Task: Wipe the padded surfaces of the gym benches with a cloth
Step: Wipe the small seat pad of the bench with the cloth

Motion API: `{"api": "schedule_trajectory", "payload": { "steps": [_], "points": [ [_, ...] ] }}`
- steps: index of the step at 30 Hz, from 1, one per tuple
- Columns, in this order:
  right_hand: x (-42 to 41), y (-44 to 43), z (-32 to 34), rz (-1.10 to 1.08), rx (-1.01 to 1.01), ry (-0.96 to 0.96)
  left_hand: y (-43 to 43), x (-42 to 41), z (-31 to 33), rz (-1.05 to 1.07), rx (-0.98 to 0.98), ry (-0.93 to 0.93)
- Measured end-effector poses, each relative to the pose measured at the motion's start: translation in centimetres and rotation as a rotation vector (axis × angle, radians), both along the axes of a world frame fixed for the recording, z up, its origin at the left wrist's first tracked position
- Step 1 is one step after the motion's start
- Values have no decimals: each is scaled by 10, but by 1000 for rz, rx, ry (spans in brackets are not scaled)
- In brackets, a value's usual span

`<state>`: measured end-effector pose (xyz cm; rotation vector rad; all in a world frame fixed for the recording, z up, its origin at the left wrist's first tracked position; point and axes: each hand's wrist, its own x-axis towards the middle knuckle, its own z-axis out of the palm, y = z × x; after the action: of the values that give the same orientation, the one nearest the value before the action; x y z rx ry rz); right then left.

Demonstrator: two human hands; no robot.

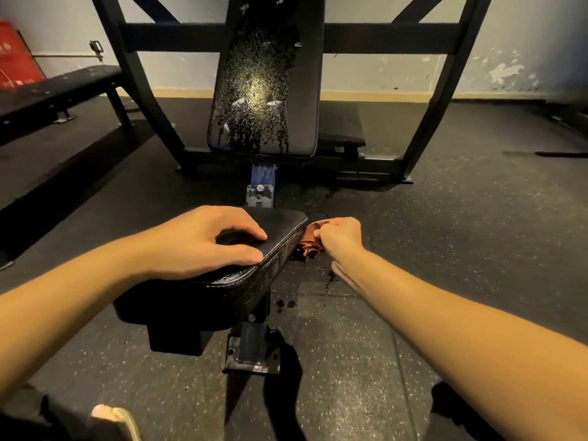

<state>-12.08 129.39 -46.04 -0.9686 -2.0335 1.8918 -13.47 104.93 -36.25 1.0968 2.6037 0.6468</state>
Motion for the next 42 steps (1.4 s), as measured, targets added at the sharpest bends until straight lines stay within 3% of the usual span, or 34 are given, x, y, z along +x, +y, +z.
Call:
{"api": "schedule_trajectory", "payload": {
  "steps": [12,28,33,35,39,42],
  "points": [
    [45,-11,5,208,-320,179,3,15,15,-14,-12,-46],
    [96,-25,34,372,-483,209,5,17,16,7,3,-64],
    [100,-17,56,530,-522,148,3,18,18,32,1,-63],
    [90,-2,67,453,-501,129,3,19,18,36,5,-76],
    [68,26,64,32,-390,39,2,22,18,48,27,-67],
    [58,19,52,24,-273,-45,2,24,18,57,36,-62]
  ]
}}
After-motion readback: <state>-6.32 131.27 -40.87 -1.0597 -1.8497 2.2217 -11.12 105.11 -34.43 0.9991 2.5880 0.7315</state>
